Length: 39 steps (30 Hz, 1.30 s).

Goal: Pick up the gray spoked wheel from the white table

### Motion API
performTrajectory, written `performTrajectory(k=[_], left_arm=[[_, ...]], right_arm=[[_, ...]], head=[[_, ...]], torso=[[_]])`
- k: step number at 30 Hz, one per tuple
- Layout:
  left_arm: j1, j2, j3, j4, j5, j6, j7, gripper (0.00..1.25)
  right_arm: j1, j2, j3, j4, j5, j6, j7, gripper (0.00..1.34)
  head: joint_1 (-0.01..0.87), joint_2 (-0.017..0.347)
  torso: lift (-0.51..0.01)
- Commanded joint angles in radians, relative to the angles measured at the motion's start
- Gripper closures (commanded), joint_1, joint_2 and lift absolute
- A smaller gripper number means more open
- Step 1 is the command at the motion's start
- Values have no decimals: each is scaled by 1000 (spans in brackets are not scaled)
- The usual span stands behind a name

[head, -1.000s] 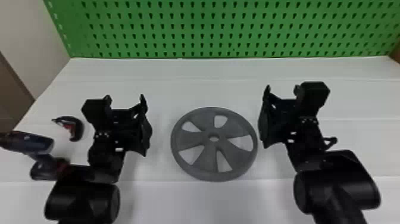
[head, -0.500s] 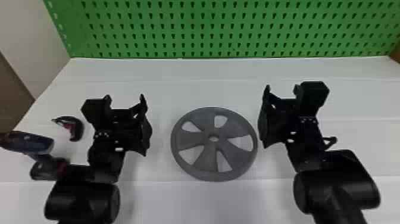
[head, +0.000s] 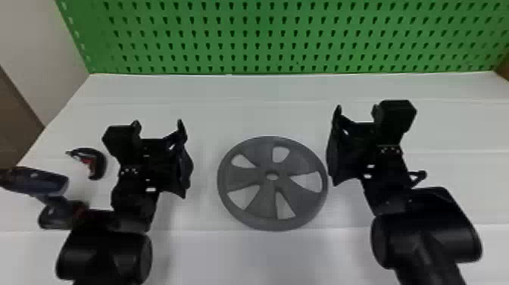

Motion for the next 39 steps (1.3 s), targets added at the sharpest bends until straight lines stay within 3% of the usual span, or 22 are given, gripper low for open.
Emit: performTrajectory(k=[1, 13, 24, 32, 39], left_arm=[[0, 0, 0, 0, 0, 0, 0, 211], [0, 0, 2, -2, 2, 0, 0, 211], [2, 0, 3, -3, 2, 0, 0, 211], [3, 0, 3, -5, -1, 0, 0, 211], [5, 0, 5, -6, -4, 0, 0, 211]], right_arm=[[-11, -2, 5, -26, 27, 62, 0, 437], [-112, 5, 0, -136, -23, 462, -2, 437], [-242, -18, 11, -170, -89, 760, -3, 433], [-325, -34, 10, -172, -197, 938, -117, 433], [-408, -55, 22, -141, -353, 1080, -290, 433]], head=[[770, 44], [770, 44], [770, 44], [770, 44], [770, 44]], torso=[[-98], [-98], [-98], [-98], [-98]])
